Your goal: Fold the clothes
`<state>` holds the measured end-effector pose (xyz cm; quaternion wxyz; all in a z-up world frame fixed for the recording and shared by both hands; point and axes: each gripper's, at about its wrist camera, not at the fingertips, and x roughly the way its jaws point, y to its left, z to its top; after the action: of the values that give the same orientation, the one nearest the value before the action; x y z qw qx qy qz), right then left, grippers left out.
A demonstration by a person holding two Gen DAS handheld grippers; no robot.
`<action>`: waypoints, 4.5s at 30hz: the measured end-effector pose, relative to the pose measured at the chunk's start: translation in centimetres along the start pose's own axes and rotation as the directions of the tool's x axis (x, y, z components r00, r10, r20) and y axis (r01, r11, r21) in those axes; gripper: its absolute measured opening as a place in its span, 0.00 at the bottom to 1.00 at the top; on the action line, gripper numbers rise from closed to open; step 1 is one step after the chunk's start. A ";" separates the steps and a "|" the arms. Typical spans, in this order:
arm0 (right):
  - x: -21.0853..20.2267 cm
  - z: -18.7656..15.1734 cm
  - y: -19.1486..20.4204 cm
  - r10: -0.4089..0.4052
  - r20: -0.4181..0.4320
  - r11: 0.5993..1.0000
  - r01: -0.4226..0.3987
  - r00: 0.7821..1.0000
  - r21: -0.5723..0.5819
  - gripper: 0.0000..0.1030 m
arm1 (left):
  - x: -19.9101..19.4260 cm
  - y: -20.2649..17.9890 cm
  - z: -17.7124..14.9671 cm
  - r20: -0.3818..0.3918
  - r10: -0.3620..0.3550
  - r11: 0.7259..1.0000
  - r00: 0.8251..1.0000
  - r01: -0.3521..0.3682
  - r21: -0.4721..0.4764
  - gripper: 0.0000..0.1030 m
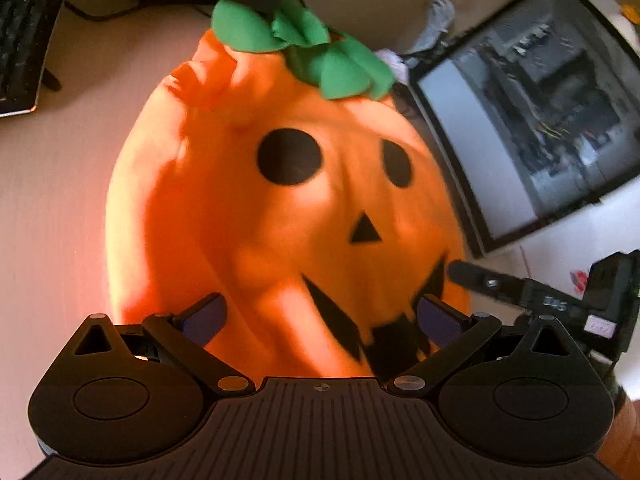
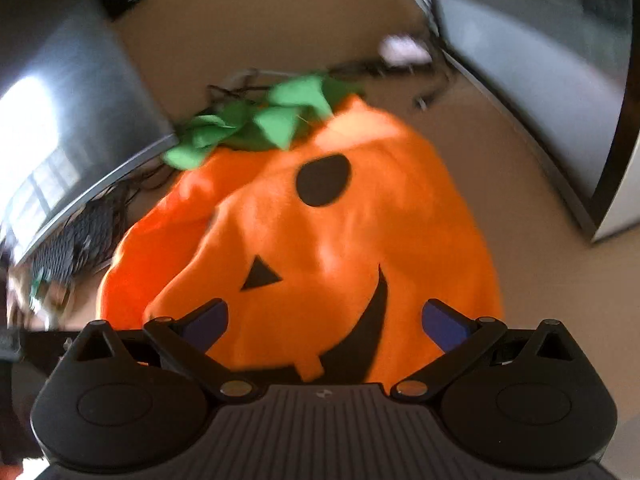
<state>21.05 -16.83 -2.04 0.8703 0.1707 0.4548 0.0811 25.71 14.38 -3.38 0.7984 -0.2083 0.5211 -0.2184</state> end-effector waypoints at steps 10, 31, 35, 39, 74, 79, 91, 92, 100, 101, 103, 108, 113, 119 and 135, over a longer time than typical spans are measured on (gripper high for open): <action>4.6 0.4 -2.8 0.114 -0.074 0.977 -0.098 0.991 0.191 1.00 | 0.6 2.8 -0.6 0.036 0.082 0.983 0.996 -0.075 -0.170 1.00; 21.2 20.6 8.6 -0.093 0.092 0.745 0.131 0.991 -0.654 0.48 | -0.4 1.5 -1.9 0.137 0.157 0.961 0.978 -0.120 -0.248 1.00; 18.9 19.6 6.4 -0.025 0.080 0.842 0.064 0.996 -0.536 0.16 | -3.0 0.8 -1.6 0.196 0.220 0.959 0.956 -0.175 -0.221 1.00; 10.1 16.5 6.5 0.117 0.160 0.836 -0.010 0.980 -0.548 0.15 | -5.3 0.0 0.5 0.260 0.252 0.964 0.932 -0.218 -0.153 1.00; 5.8 0.3 3.2 0.033 -0.004 0.826 -0.030 0.999 -0.563 0.36 | 0.8 -6.1 2.4 0.219 0.060 0.987 0.974 -0.092 0.135 1.00; 3.1 1.8 1.1 0.022 0.078 0.868 0.020 0.997 -0.496 0.47 | 3.9 -3.9 1.6 0.122 0.135 0.988 0.983 -0.142 0.055 1.00; 2.8 6.2 1.0 0.118 0.076 0.859 -0.063 0.990 -0.508 0.66 | 2.1 -5.1 1.0 0.185 0.415 0.890 0.891 -0.440 0.120 1.00; 3.9 7.0 1.8 0.124 0.063 0.837 -0.070 0.990 -0.542 0.66 | 2.1 -4.9 0.9 0.181 0.430 0.883 0.885 -0.454 0.121 1.00; 13.8 10.4 4.3 0.097 -0.173 0.749 -0.186 0.980 -0.636 0.66 | 3.4 -4.4 -0.3 0.144 0.496 0.848 0.856 -0.514 0.131 1.00; 14.4 10.5 4.2 0.091 -0.190 0.752 -0.193 0.977 -0.631 0.66 | 3.4 -4.3 -0.4 0.146 0.498 0.848 0.855 -0.515 0.127 1.00; 15.1 10.5 3.9 0.095 -0.226 0.769 -0.216 0.970 -0.602 0.66 | 3.3 -4.1 -0.6 0.147 0.499 0.848 0.854 -0.516 0.120 1.00; 14.5 10.2 3.8 0.136 -0.261 0.808 -0.260 0.956 -0.529 0.34 | 3.4 -3.9 -0.6 0.145 0.498 0.850 0.855 -0.514 0.116 1.00; 9.8 8.8 4.7 0.188 -0.199 0.805 -0.267 0.962 -0.529 0.10 | 3.4 -3.9 -0.8 0.141 0.496 0.846 0.857 -0.514 0.145 1.00; 3.3 5.0 4.5 0.305 -0.218 0.807 -0.373 0.927 -0.458 0.09 | 3.2 -3.1 -1.4 0.127 0.491 0.845 0.862 -0.507 0.171 1.00; 4.7 -4.4 3.1 0.191 -0.228 0.849 -0.277 0.955 -0.451 0.10 | -10.3 -4.2 -1.4 0.316 0.118 0.958 0.941 -0.191 0.212 1.00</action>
<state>20.17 -11.60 -6.85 0.8255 -0.0026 0.4708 0.3112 20.13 16.68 6.08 0.9021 -0.0994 0.3786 -0.1815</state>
